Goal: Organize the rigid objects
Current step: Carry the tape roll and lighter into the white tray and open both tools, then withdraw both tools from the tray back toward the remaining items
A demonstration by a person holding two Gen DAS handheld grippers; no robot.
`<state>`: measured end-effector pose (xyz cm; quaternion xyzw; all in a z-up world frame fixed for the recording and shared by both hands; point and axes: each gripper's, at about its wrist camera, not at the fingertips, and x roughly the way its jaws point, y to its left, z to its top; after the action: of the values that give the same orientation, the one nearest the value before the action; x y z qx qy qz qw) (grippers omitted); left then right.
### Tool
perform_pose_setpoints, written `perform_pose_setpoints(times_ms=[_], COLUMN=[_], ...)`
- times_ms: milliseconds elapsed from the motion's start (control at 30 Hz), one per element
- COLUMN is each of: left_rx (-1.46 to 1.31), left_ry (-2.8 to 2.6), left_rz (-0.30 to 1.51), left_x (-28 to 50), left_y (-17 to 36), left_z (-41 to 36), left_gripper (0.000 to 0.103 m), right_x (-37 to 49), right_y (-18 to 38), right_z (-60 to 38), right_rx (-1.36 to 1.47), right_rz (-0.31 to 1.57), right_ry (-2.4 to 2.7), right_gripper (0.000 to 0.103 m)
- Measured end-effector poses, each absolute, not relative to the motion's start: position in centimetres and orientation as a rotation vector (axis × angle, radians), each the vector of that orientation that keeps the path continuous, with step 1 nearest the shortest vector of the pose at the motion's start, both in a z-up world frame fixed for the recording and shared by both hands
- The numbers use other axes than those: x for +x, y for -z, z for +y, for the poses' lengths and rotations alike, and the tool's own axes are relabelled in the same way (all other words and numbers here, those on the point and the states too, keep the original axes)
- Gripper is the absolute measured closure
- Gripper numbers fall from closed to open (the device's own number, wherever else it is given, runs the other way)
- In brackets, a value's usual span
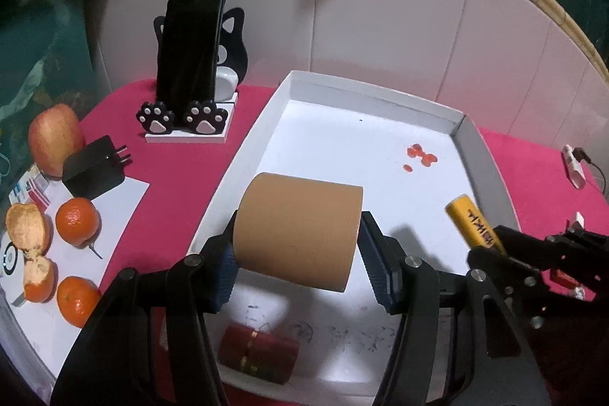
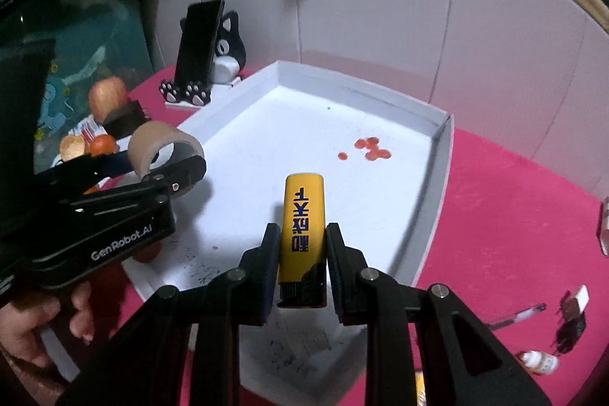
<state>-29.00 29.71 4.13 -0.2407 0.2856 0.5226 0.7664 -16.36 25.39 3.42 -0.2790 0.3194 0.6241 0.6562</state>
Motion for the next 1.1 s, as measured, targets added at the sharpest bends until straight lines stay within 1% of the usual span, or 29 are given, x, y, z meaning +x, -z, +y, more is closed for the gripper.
perform_pose_setpoints(times_ms=[267,367,400,433,467,500,533,600,633,667,700,767,800,1100], left_rx=[-0.523,-0.504,-0.493,-0.484,-0.475,-0.466,-0.458,-0.454,-0.455,-0.453,-0.449,-0.439,-0.434,-0.406], left_ry=[-1.167,-1.176,-1.184,-1.189,-1.196,-1.206,-1.217,-1.229,-1.234,-1.233,-1.231,-1.226,-1.219,-1.115], left_rz=[0.623,0.614,0.615,0.611,0.601,0.591,0.579,0.565,0.559,0.552,0.542,0.527,0.521,0.446], left_x=[-29.1,-29.1,-29.0,-29.0,-29.1,-29.1,-29.2,-29.4,-29.5,-29.5,-29.6,-29.5,-29.5,-29.2], left_y=[-4.0,-4.6,-4.8,-4.9,-5.2,-5.4,-5.6,-6.1,-6.3,-6.5,-6.8,-7.3,-7.6,-9.8], left_z=[30.5,30.2,30.1,30.0,29.7,29.5,29.3,28.9,28.7,28.5,28.2,27.5,27.1,22.1], left_gripper=[0.045,0.043,0.041,0.029,0.017,0.016,0.015,0.012,0.004,0.000,0.000,0.000,0.000,0.000], right_x=[-16.6,-16.3,-16.2,-16.2,-16.1,-16.0,-16.0,-16.0,-15.9,-15.8,-15.6,-15.2,-14.9,-8.9], right_y=[-2.4,-2.3,-2.4,-2.5,-2.7,-3.0,-3.3,-4.0,-4.4,-4.7,-5.1,-5.8,-6.3,-9.8], right_z=[26.3,25.9,25.8,25.6,25.2,24.9,24.4,23.6,23.2,22.7,22.1,21.0,20.3,11.5], right_rx=[-0.646,-0.626,-0.622,-0.615,-0.602,-0.588,-0.572,-0.559,-0.550,-0.539,-0.526,-0.498,-0.481,-0.266], right_rz=[0.711,0.714,0.706,0.696,0.686,0.674,0.657,0.627,0.616,0.608,0.604,0.597,0.592,0.572], right_ry=[-1.395,-1.384,-1.375,-1.367,-1.363,-1.364,-1.364,-1.359,-1.357,-1.354,-1.350,-1.332,-1.322,-1.187], right_gripper=[0.079,0.078,0.072,0.055,0.044,0.022,0.014,0.014,0.014,0.014,0.013,0.007,0.000,0.000])
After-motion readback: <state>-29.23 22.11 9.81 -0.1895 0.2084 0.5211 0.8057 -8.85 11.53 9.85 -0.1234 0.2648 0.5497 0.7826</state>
